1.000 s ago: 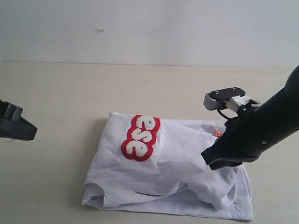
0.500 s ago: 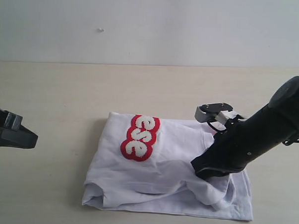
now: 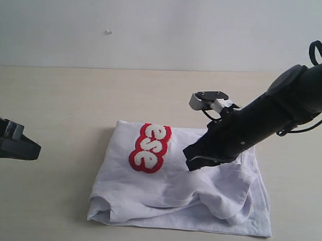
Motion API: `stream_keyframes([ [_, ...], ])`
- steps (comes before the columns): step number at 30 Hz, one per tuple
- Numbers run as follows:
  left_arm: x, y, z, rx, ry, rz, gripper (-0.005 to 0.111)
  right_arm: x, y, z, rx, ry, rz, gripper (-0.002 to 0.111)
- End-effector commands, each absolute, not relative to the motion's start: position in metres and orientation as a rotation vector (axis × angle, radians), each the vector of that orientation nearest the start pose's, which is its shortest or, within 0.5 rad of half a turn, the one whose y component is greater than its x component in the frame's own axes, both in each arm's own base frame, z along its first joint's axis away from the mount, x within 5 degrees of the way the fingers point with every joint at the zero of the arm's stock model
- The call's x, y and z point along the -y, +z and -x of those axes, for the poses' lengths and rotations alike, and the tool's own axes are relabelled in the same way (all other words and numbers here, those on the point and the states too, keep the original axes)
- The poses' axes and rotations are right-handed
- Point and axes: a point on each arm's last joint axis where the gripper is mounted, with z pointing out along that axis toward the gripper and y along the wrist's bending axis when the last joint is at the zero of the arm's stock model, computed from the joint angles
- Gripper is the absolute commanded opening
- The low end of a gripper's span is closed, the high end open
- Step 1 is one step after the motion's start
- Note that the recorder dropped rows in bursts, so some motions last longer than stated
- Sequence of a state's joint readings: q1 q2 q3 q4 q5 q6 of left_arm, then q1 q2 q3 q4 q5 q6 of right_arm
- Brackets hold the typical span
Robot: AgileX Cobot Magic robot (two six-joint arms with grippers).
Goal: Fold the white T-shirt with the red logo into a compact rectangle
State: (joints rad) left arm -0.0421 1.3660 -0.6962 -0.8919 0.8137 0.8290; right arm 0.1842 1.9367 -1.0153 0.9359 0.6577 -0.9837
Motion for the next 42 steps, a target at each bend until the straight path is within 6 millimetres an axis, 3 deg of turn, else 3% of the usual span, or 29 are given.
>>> stream_keyframes([
  [1,0.061,0.229,-0.225,-2.540,-0.776,-0.383,0.000,-0.113,0.142,-0.336,-2.640,0.722,0.595,0.007],
  [9,0.057,0.263,-0.201,-2.365,-0.675,-0.405,0.000,-0.101,0.196,-0.329,-2.529,0.520,0.582,0.007],
  [13,0.056,0.278,-0.177,-2.267,-0.635,-0.416,0.000,-0.094,0.224,-0.312,-2.467,0.458,0.591,0.007],
  [17,0.051,0.288,-0.140,-2.122,-0.564,-0.401,0.000,-0.086,0.254,-0.281,-2.397,0.432,0.554,0.007],
  [21,0.048,0.289,-0.113,-2.046,-0.523,-0.392,0.000,-0.081,0.270,-0.253,-2.346,0.435,0.531,0.007],
  [30,0.045,0.280,-0.071,-1.911,-0.480,-0.369,0.000,-0.065,0.279,-0.180,-2.221,0.410,0.513,0.007],
  [36,0.043,0.285,-0.059,-1.829,-0.447,-0.371,0.000,-0.058,0.296,-0.148,-2.078,0.387,0.504,0.007],
  [42,0.033,0.293,-0.049,-1.699,-0.283,-0.352,0.000,-0.049,0.310,-0.120,-1.924,0.304,0.515,0.007],
])
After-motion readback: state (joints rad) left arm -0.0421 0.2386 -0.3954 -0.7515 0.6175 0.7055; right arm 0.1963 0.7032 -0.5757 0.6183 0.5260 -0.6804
